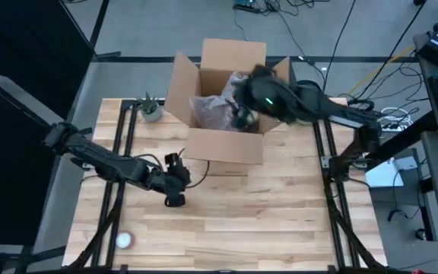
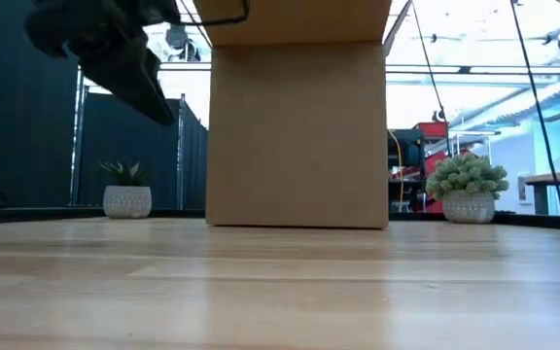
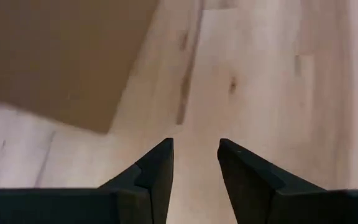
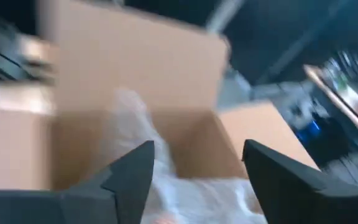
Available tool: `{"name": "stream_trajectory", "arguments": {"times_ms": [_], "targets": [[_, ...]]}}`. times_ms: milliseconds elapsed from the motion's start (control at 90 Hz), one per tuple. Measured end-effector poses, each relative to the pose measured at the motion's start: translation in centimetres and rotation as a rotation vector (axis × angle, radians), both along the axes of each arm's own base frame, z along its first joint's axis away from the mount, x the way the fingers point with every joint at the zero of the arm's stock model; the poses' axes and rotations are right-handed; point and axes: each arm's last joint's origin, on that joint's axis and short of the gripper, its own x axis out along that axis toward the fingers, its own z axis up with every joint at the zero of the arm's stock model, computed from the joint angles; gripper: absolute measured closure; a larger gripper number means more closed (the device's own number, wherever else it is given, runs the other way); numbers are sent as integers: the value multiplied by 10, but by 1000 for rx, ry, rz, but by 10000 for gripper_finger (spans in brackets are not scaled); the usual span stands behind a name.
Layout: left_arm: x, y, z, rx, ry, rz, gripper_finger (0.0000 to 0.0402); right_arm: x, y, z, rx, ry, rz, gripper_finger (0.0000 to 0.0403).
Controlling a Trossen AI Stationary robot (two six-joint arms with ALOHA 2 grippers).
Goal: Wrap mug
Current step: Put the orange wrapped cup into the box
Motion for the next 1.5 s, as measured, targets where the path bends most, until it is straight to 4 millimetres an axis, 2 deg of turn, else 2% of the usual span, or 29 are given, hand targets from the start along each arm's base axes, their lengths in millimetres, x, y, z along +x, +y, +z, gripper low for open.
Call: {"name": "stream_trajectory", "arguments": {"times_ms": [144,267,456,556,811,933,1144,1233,1344,1500], "targets": [[-1,10,-8,14,27,18,282,18,-50,-25,104,132,4,169],[-3,20,-18,24,48,42,282,34,-75,-62,175,306,70,181],[-9,29,-32,23,90,71,282,48,-88,-115,302,554,140,195],[-8,30,-37,-18,79,58,282,57,-91,-137,381,595,177,197],[-5,30,-37,-38,46,28,282,79,-108,-194,438,701,161,197],[-5,30,-37,-38,45,29,282,85,-114,-214,462,730,151,197],[-3,28,-35,-63,22,15,282,92,-118,-233,475,745,137,199],[-1,28,-34,-79,3,6,282,92,-118,-235,482,750,134,214],[-1,28,-34,-80,2,6,282,91,-117,-235,487,758,138,269],[-1,28,-34,-79,3,6,282,91,-117,-234,484,766,152,384]]}}
